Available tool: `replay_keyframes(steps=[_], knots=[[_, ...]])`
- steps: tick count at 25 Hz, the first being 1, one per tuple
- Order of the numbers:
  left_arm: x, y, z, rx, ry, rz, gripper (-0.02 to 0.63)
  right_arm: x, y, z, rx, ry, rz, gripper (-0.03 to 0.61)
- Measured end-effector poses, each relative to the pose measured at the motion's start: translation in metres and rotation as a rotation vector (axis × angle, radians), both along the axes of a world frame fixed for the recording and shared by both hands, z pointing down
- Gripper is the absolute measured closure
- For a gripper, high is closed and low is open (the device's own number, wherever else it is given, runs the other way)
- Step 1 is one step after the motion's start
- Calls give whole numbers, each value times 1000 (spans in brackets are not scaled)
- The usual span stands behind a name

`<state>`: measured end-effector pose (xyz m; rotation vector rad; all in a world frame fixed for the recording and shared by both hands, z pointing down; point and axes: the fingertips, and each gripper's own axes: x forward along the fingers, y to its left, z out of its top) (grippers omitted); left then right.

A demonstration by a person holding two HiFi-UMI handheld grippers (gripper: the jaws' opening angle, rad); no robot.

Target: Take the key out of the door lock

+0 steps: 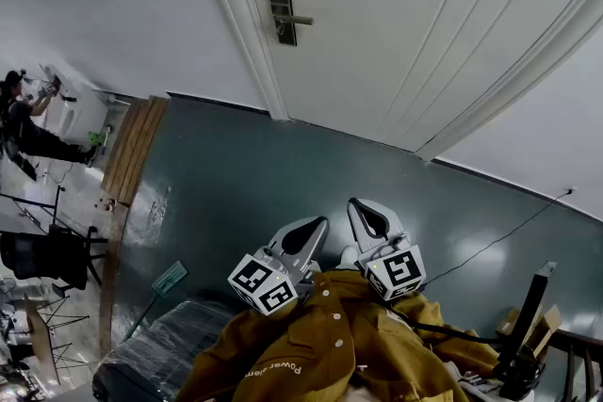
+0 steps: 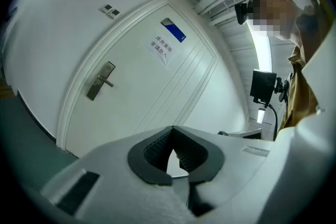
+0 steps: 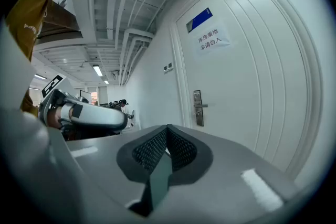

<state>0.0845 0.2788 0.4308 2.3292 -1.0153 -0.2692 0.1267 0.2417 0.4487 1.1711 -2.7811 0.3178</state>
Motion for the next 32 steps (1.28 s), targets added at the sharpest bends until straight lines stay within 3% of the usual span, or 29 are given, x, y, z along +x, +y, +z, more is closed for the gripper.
replay_keyframes(steps=[10,16,17,18,21,32], knots=[[2,1,3,2,4,-13,612,1,2,3,2,9,-18,574],[-4,4,3,0,12,-24,612,-15,7,12,-49,-16,-96,569],[-8,4,3,0,12,-28,612,-20,9,12,-41,-2,-111,486],[-12,4,4,-2,15,-34,612,-25,10,10,-30,10,-120,467],[-25,5,7,-3,18,-49,612,-37,12,8,-13,15,-120,523],[-86,-4,14,-3,21,-46,612,-73,-5,16,-23,-3,-34,546]])
